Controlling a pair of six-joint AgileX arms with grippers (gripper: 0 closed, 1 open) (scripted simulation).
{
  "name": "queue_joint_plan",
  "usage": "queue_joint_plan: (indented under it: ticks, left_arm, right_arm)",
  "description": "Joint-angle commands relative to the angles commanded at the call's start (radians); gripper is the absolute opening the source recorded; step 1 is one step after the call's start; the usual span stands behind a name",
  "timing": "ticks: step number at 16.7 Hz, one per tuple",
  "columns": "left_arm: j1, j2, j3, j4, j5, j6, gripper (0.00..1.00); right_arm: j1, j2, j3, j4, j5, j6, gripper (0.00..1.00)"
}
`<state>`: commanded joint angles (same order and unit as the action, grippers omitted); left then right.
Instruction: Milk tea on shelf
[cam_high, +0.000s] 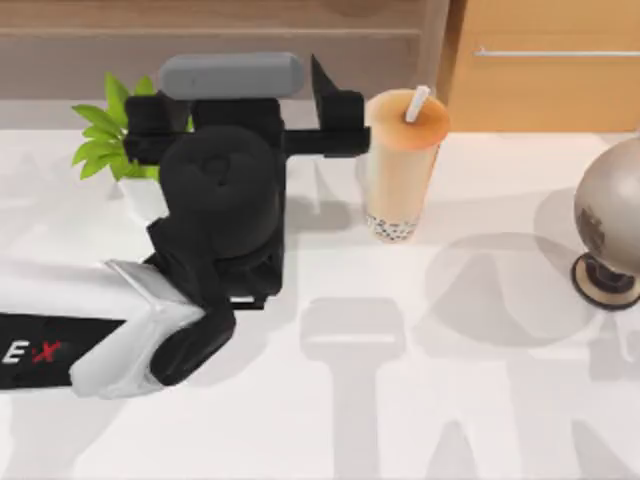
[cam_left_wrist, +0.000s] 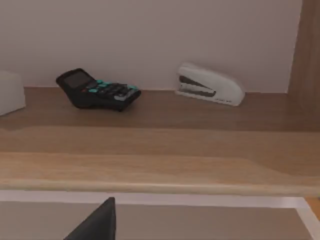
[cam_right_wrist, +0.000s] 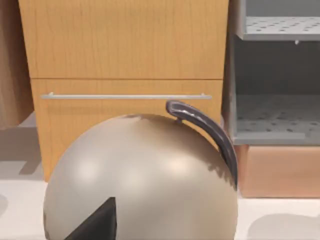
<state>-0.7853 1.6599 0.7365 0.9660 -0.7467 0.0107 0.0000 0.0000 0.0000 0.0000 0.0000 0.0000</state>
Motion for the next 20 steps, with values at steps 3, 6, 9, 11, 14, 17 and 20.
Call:
queue_joint_plan:
  ticks: [3, 6, 9, 11, 14, 17, 20]
  left_arm:
    - [-0.126, 0.287, 0.118, 0.155, -0.119, 0.002, 1.0]
    - [-0.221, 0.501, 0.207, 0.271, -0.21, 0.003, 1.0]
    - [-0.278, 0.623, 0.26, 0.341, -0.264, 0.004, 1.0]
    - [-0.291, 0.651, 0.273, 0.358, -0.277, 0.004, 1.0]
    - [-0.291, 0.651, 0.273, 0.358, -0.277, 0.004, 1.0]
    - [-0.278, 0.655, 0.285, 0.347, -0.264, 0.003, 1.0]
    - [-0.229, 0.687, 0.359, 0.304, -0.215, 0.001, 1.0]
  right_arm:
    - [0.0, 0.0, 0.0, 0.0, 0.0, 0.0, 1.0]
    - [0.0, 0.0, 0.0, 0.0, 0.0, 0.0, 1.0]
    - [0.0, 0.0, 0.0, 0.0, 0.0, 0.0, 1.0]
    - [0.0, 0.0, 0.0, 0.0, 0.0, 0.0, 1.0]
    - [0.0, 0.0, 0.0, 0.0, 0.0, 0.0, 1.0]
    - [0.0, 0.0, 0.0, 0.0, 0.0, 0.0, 1.0]
    - [0.0, 0.0, 0.0, 0.0, 0.0, 0.0, 1.0]
